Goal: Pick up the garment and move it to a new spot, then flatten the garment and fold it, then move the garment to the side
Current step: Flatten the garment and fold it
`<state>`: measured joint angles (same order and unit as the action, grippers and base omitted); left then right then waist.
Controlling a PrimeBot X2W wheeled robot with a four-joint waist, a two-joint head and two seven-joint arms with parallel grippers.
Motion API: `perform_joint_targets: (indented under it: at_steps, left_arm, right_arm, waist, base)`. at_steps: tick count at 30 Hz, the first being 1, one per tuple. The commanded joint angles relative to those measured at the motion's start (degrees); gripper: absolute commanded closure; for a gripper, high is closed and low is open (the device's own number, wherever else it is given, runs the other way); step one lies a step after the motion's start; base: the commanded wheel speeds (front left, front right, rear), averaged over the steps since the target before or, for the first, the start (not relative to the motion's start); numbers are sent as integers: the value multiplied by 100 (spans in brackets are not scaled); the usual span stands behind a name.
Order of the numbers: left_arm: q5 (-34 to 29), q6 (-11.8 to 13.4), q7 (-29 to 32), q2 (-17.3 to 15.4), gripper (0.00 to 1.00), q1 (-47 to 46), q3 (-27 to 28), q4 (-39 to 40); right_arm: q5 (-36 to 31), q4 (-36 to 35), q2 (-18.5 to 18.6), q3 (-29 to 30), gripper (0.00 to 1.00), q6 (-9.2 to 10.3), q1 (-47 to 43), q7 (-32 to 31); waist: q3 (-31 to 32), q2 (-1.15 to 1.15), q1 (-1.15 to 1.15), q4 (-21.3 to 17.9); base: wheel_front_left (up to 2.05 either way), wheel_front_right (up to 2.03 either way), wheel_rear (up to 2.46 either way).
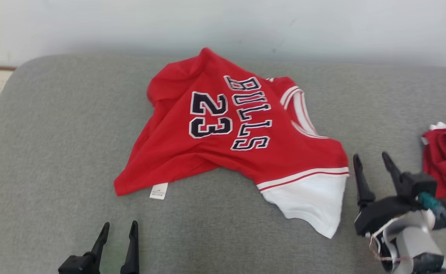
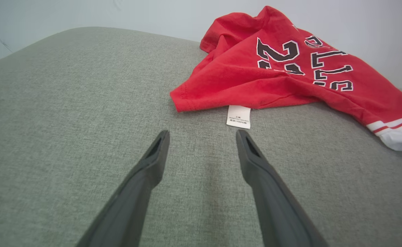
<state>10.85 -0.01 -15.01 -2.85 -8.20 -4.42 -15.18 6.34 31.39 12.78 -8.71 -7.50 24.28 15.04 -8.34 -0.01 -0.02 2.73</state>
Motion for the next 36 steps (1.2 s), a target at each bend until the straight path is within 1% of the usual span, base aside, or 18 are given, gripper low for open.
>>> perform_joint_targets:
  at_steps: [1, 7, 13, 16, 20, 25, 36]
  left_arm:
    - [-33, -29, -17, -11, 0, 80, 14, -27]
    - [-38, -56, -17, -10, 0, 68, 73, -66]
    - [-191, -128, -17, -10, 0, -169, 282, -139]
    - [-198, -121, -17, -11, 0, -233, 338, -133]
    - [-156, -127, -17, -10, 0, -264, 366, -109]
    - [-112, -121, -17, -10, 0, -253, 325, -110]
    - [-109, -124, -17, -10, 0, -325, 272, -130]
  right_arm:
    - [48, -83, -81, 1, 0, 2, -220, -17]
    - [35, -425, -253, -6, 0, 2, -692, -71]
    - [-32, -762, -369, -110, 0, 2, -747, -111]
    - [26, -845, -446, -211, 0, 2, -826, -152]
    - [112, -856, -531, -410, 0, 2, -936, -206]
    - [415, -770, -624, -564, 0, 2, -1152, -204]
    - [987, -532, -560, -980, 0, 2, -1197, -135]
  waist:
    - [288, 1, 2, -320]
    - [256, 1, 2, -409]
    - [102, 1, 2, -528]
    - [47, 1, 2, -583]
    - [7, 1, 2, -641]
    - [-36, 1, 2, -668]
    - [-162, 1, 2, -617]
  base:
    - [0, 0, 0]
    - [0, 0, 0]
    - [0, 0, 0]
    - [0, 0, 0]
    - [0, 0, 0]
    - [0, 0, 0]
    - [0, 0, 0]
